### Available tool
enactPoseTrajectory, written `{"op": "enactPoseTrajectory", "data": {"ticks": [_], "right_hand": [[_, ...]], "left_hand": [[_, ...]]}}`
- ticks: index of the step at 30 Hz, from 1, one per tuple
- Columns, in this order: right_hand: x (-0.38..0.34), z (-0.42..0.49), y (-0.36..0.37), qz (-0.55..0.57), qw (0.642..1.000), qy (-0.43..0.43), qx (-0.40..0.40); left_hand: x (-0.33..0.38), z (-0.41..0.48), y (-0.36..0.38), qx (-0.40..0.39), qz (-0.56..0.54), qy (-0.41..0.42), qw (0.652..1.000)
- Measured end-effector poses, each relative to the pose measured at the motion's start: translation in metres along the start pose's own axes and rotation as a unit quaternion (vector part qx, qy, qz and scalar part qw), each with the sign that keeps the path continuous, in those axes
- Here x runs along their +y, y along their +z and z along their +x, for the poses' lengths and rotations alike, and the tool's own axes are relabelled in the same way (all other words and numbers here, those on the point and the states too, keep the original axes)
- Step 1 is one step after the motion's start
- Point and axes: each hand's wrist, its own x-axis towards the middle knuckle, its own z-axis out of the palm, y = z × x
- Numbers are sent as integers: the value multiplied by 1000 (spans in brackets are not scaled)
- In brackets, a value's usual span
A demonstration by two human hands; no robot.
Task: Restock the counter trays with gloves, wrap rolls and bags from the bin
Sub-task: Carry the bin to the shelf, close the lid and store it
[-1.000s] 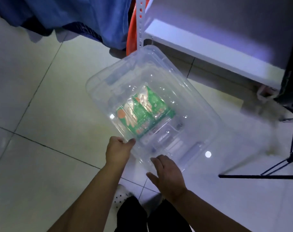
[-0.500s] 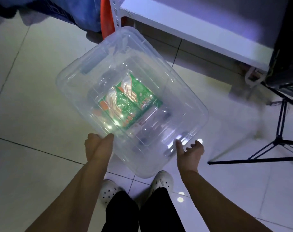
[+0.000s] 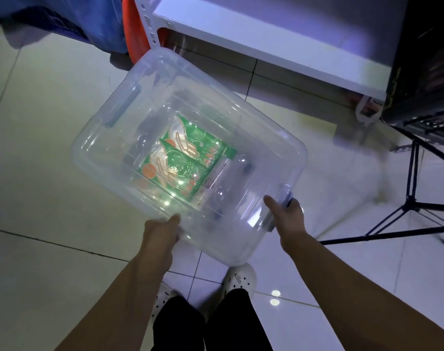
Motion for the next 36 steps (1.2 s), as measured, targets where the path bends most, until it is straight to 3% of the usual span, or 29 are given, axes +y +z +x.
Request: {"op": "enactPoseTrajectory", "data": {"ticks": [3,5,7,9,12,14,21,28,30,32,36], "right_hand": [[-15,10,-11,4,999,-43,31],[-17,14,-17,-2,998,-54,34],[-16,13,-19,16,998,-50,20],[-13,10,-19,65,997,-28,-3],[-6,9,-19,71,997,3,-15],[-4,11,-16,18,1000,-6,-4],[-3,11,-2,-176,977,-66,103],[-14,0,6,-156,976,-50,144],[-24,-7,12,-187,954,-129,196],[-40,-13,27,-264,900,-253,237],[-80,-22,76,-330,829,-438,112]], "left_hand": [[-2,-4,16,0,-15,-39,999],[3,-13,21,110,99,30,989],[12,-27,25,205,255,221,919],[19,-31,32,170,406,360,822],[22,-24,48,30,597,393,699],[17,-16,52,-3,655,368,660],[10,-4,53,12,674,376,636],[26,-9,38,25,656,428,621],[53,0,20,69,617,447,644],[90,18,-3,125,586,449,663],[162,70,-44,186,577,440,662]]}}
